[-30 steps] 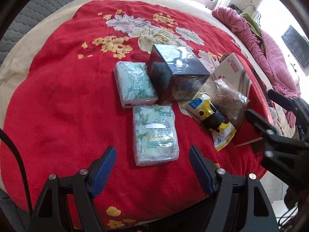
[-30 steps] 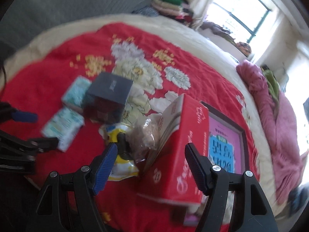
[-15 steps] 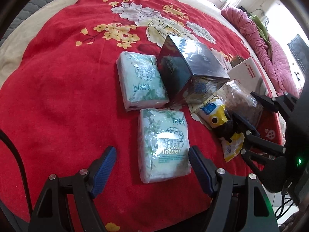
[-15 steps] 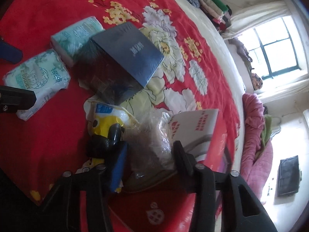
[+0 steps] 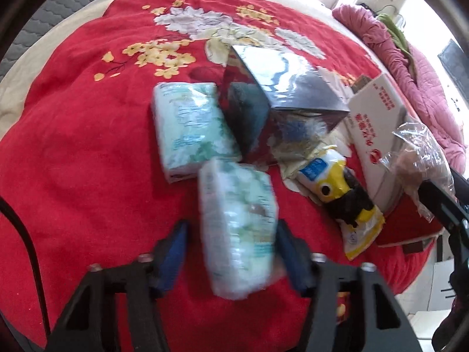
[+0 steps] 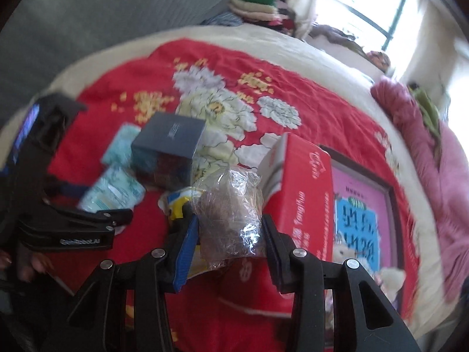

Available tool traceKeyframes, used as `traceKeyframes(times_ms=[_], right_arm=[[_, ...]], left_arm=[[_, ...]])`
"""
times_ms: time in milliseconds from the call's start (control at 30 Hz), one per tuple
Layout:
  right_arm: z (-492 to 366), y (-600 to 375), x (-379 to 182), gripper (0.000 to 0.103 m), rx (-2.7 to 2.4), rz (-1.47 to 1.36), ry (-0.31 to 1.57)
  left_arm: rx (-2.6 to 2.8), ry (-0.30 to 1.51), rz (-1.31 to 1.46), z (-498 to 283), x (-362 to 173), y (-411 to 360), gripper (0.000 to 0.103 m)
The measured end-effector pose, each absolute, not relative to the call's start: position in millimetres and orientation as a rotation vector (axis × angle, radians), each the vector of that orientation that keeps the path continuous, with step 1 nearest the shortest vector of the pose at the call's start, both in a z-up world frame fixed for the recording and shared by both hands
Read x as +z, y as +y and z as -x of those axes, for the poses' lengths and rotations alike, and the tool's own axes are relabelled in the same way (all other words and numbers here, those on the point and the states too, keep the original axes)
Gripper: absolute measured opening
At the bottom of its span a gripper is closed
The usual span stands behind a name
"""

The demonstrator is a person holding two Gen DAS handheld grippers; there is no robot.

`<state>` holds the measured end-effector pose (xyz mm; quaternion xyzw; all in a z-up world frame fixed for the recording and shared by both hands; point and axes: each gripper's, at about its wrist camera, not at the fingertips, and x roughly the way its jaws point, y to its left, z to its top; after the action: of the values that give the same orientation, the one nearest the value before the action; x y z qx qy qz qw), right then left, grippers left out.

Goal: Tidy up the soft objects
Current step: 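Grasp the green tissue pack with the left tool while the right tool grasps the clear bagged item, then carry the tissue pack with the left tool while the right tool carries the bagged item to the tray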

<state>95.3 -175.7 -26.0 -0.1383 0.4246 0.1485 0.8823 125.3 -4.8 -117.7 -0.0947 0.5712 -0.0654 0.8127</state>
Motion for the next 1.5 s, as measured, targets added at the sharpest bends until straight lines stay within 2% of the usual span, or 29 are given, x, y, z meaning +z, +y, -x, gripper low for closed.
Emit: traceKeyframes(times_ms=[33,200,867,1500], right_arm=[[-93,-178,-23,0.044,0.306,0.267,0.878],[-85,-183,-14,0.044,0.298,0.216,0.860],[-51,-240,37,0.044,0.253,0.002,0.734],[-10,-357,67,0.044,0.000,-0.157,0.608]], left_arm=[[-0.146,1.217,0.202,-124,-116,-6,0.039],[-0.172,1.203,0.181,-115,-110,-10,0.028],[-0.235,1.025,0.105,-77,-17,-35,0.026],[-0.390,0.918,-0.024,-86,51,-148,0.026]])
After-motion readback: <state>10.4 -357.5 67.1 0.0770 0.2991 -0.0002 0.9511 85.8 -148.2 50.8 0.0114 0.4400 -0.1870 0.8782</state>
